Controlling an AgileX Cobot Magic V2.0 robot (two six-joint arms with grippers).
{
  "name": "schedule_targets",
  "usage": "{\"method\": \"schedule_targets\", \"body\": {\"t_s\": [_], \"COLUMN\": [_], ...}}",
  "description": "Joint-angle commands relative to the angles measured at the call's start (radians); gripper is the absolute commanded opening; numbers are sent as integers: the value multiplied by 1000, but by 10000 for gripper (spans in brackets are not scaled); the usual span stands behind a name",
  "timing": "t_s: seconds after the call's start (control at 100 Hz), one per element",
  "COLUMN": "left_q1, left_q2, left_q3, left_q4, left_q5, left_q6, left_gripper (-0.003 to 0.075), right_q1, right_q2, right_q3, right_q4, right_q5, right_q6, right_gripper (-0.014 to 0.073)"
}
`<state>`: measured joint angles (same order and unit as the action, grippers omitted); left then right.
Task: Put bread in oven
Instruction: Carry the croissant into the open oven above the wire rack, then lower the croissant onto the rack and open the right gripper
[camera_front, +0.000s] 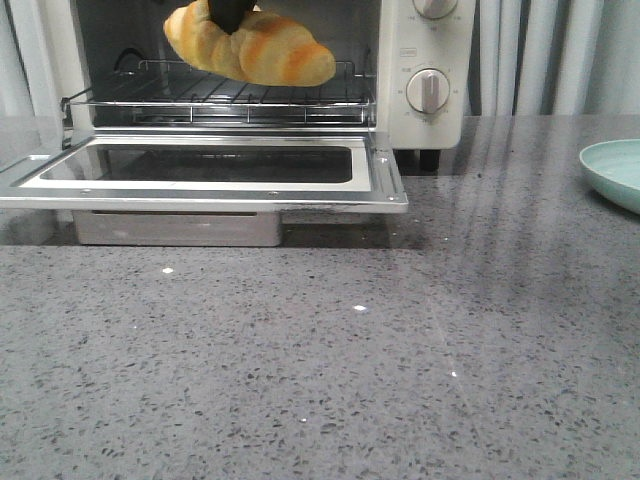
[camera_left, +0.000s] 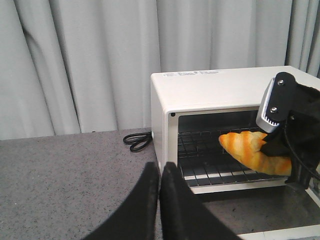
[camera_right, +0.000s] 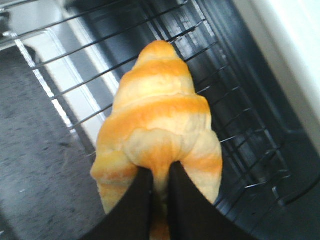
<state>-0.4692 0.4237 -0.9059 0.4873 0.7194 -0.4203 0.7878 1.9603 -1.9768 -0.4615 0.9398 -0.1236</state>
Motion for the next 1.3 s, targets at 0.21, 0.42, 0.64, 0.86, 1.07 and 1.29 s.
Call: {"method": "schedule_targets", "body": {"t_s": [0.21, 0.42, 0.64, 0.86, 1.07, 1.29], "left_q1": [1, 1, 1, 1, 1, 1], "left_q2": [10, 10, 10, 10, 10, 10], "left_q3": [-31, -31, -31, -31, -31, -31], "left_q4": [12, 10, 10, 8, 8, 12], "left_q5": [-65, -60, -56, -53, -51, -44], "left_q6": [-9, -9, -9, -9, -9, -8], "left_gripper": [-22, -22, -22, -22, -22, -22], "right_q1": [-6, -6, -6, -6, -6, 1], "right_q2": [-19, 6, 10, 10, 10, -13], "right_q3": [-36, -36, -36, -36, -36, -37], "right_q4": [-131, -170, -170, -170, -174, -170], "right_q5": [-102, -90, -92, -98, -98, -87], "right_q6": [16, 16, 16, 16, 16, 16], "right_gripper": [-67, -6, 344, 468, 467, 467]}}
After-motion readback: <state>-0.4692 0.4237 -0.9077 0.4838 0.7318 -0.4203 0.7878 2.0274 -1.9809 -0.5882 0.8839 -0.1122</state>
